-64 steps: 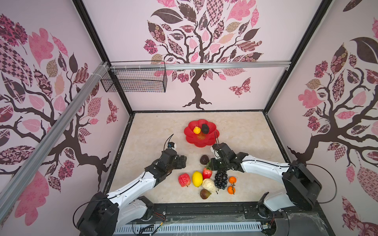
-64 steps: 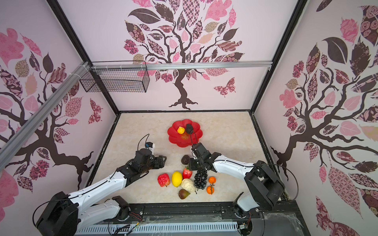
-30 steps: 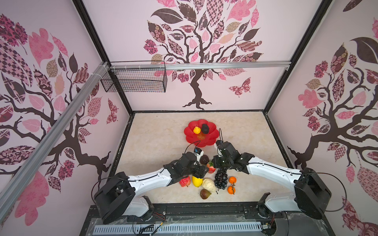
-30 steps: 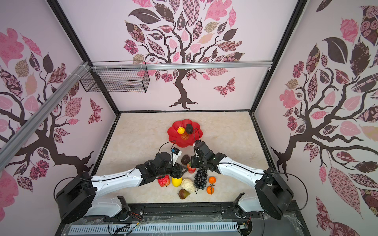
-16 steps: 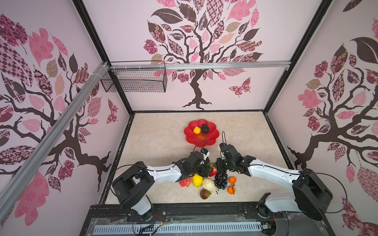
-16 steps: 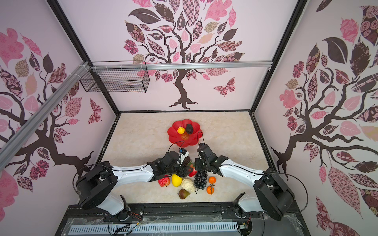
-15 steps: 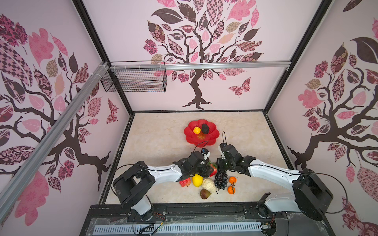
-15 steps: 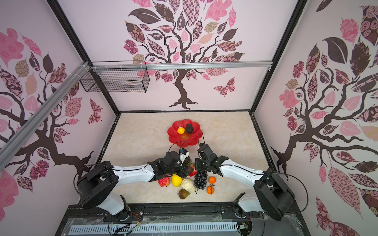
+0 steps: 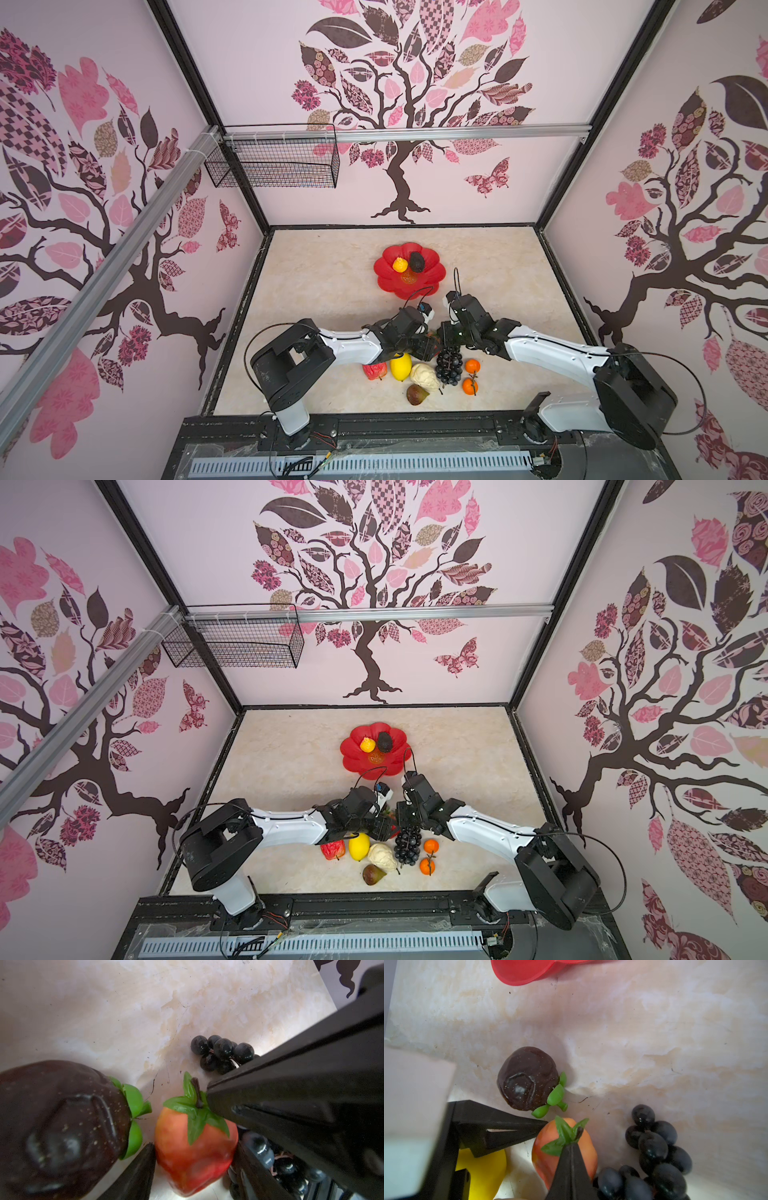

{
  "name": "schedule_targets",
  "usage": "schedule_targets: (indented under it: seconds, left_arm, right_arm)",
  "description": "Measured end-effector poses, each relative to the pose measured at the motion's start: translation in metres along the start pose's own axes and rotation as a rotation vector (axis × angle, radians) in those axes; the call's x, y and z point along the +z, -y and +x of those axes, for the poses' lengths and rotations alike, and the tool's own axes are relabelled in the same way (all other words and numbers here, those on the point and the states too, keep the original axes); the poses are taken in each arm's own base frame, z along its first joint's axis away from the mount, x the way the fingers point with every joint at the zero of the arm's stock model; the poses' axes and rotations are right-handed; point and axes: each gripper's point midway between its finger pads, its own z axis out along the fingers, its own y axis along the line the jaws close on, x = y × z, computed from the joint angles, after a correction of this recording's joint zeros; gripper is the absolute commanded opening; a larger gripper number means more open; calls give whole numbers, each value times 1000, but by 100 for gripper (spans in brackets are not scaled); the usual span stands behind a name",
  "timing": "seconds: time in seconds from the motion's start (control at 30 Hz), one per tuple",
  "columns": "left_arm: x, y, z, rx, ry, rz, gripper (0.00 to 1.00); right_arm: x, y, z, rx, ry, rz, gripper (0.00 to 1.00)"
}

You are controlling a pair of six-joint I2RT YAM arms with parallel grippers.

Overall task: Arrange fruit in a fruit bowl
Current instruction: Pick up the fruit from the center of the table.

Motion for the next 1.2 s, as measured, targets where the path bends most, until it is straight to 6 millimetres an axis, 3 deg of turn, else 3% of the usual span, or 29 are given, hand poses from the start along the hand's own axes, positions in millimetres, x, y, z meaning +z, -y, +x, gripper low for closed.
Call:
schedule_targets:
  seconds: [0.17,0.33,0.77,1.0,1.2]
  left_arm:
    - [3,-2,-3,0,2,-14,63]
    - [3,-3,-4,-1,8,-24,51]
    - [0,-7,-11,4,39,-52,40]
    - [-24,2,-23,39,134,-39,39]
    - [-55,26,-34,144,246,-14,39]
  right_arm:
    - [0,-1,0,0,-1,-6,0]
    - [0,-2,-1,0,3,-9,0]
    - [-14,1,-9,11,47,9,34]
    - [-33,4,-18,33,80,10,35]
    - [-67,-17,-39,24,141,-49,34]
